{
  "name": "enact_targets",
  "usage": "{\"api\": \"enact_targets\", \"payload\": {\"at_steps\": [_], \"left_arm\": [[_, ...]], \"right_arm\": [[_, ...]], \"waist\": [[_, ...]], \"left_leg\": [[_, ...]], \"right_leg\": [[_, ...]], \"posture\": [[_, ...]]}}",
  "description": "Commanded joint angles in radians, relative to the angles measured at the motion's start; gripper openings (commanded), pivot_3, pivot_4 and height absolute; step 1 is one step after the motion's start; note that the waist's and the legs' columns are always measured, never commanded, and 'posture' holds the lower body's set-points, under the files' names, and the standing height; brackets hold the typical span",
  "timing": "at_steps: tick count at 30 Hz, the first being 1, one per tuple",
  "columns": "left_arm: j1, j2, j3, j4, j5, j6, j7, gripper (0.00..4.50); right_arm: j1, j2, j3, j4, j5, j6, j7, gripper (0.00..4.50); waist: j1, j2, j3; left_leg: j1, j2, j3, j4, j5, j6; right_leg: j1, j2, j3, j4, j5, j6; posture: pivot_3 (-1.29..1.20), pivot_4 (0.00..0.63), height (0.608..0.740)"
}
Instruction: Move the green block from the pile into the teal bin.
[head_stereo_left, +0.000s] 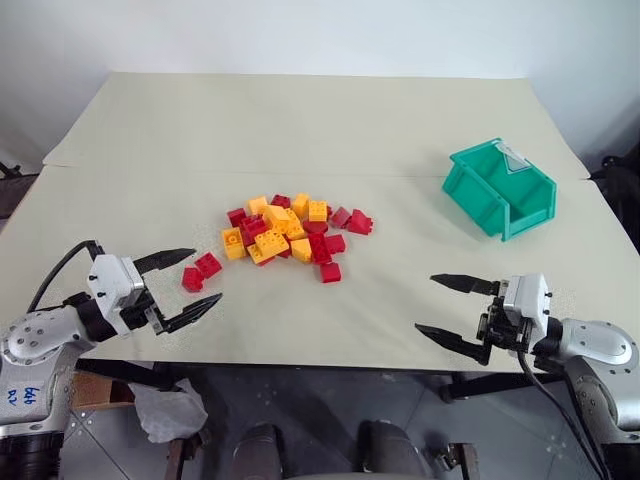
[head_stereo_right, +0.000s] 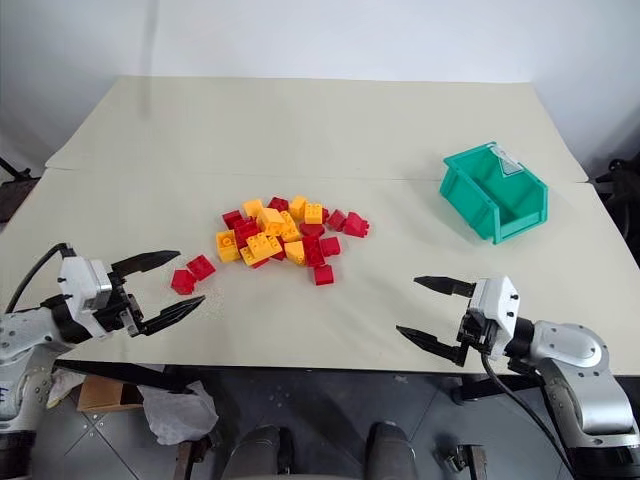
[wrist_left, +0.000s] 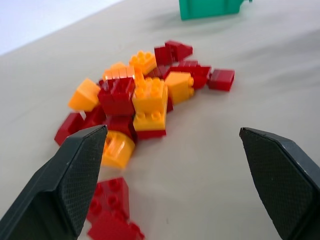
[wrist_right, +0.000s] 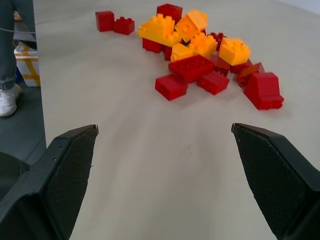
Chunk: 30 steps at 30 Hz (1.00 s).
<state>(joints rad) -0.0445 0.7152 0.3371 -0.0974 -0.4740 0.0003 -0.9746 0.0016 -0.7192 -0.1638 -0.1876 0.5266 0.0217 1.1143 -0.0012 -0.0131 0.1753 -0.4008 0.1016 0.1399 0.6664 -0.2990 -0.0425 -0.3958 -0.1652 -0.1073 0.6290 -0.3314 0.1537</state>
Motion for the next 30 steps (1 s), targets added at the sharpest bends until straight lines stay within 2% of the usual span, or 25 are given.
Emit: {"api": "enact_targets", "payload": {"at_steps": [1, 6, 13, 18, 20, 23, 27, 30], "left_arm": [[0.001, -0.001, 0.014, -0.006, -0.021, 0.034, 0.018, 4.50], [0.071, -0.044, 0.113, 0.016, -0.112, 0.121, 0.067, 4.50], [0.194, -0.089, 0.239, 0.128, -0.081, 0.063, 0.114, 4.50], [0.220, -0.086, 0.248, 0.155, -0.073, 0.044, 0.111, 4.50], [0.211, -0.077, 0.211, 0.091, -0.100, 0.081, 0.082, 4.50], [0.147, -0.049, 0.093, -0.007, -0.097, 0.123, 0.021, 3.93], [0.006, -0.030, -0.022, -0.070, -0.148, 0.285, 0.015, 2.73], [-0.146, -0.027, -0.176, -0.034, -0.079, 0.313, -0.042, 1.79]], "right_arm": [[-0.016, 0.012, -0.016, -0.007, -0.002, -0.024, -0.003, 4.48], [-0.076, 0.087, 0.027, -0.072, 0.030, 0.024, -0.073, 4.48], [-0.181, 0.160, 0.107, -0.145, 0.041, 0.091, -0.121, 4.48], [-0.229, 0.172, 0.124, -0.137, 0.033, 0.100, -0.124, 4.48], [-0.223, 0.170, 0.107, -0.127, 0.033, 0.097, -0.129, 4.48], [-0.166, 0.147, 0.061, -0.110, 0.022, 0.078, -0.125, 4.50], [-0.109, 0.122, 0.023, -0.094, 0.000, 0.049, -0.118, 4.50], [-0.074, 0.112, -0.012, -0.097, -0.009, 0.035, -0.131, 4.50]], "waist": [[-0.002, 0.000, 0.000], [-0.005, 0.000, 0.000], [-0.008, -0.001, 0.000], [0.002, -0.002, 0.000], [0.002, -0.002, -0.001], [0.009, -0.002, -0.001], [0.020, -0.003, -0.001], [0.014, -0.002, -0.001]], "left_leg": [[0.000, 0.000, 0.000, 0.000, 0.000, 0.000], [0.000, 0.000, 0.000, 0.000, 0.000, 0.000], [0.001, 0.001, 0.000, 0.001, 0.000, 0.000], [0.000, 0.001, 0.000, 0.000, 0.000, 0.000], [0.000, 0.001, 0.000, 0.000, 0.000, 0.000], [0.000, 0.000, 0.000, 0.000, -0.001, 0.000], [0.000, 0.000, 0.000, 0.001, -0.001, 0.000], [0.000, 0.000, 0.000, 0.000, 0.000, -0.001]], "right_leg": [[0.000, 0.000, 0.000, 0.000, 0.000, 0.000], [0.000, 0.000, 0.000, 0.001, 0.000, 0.000], [-0.001, 0.000, 0.000, 0.006, 0.000, 0.000], [-0.001, 0.000, 0.000, 0.005, 0.000, 0.000], [-0.001, 0.000, 0.000, 0.005, 0.000, 0.000], [-0.001, 0.000, 0.000, 0.005, 0.000, 0.000], [-0.001, 0.000, 0.000, 0.005, 0.000, 0.000], [-0.001, 0.000, 0.000, 0.006, 0.000, 0.000]], "posture": [[0.00, 0.150, 0.740], [0.00, 0.150, 0.740], [0.00, 0.150, 0.740], [0.00, 0.150, 0.740], [0.00, 0.150, 0.740], [0.00, 0.150, 0.740], [0.00, 0.150, 0.740], [0.00, 0.150, 0.740]]}}
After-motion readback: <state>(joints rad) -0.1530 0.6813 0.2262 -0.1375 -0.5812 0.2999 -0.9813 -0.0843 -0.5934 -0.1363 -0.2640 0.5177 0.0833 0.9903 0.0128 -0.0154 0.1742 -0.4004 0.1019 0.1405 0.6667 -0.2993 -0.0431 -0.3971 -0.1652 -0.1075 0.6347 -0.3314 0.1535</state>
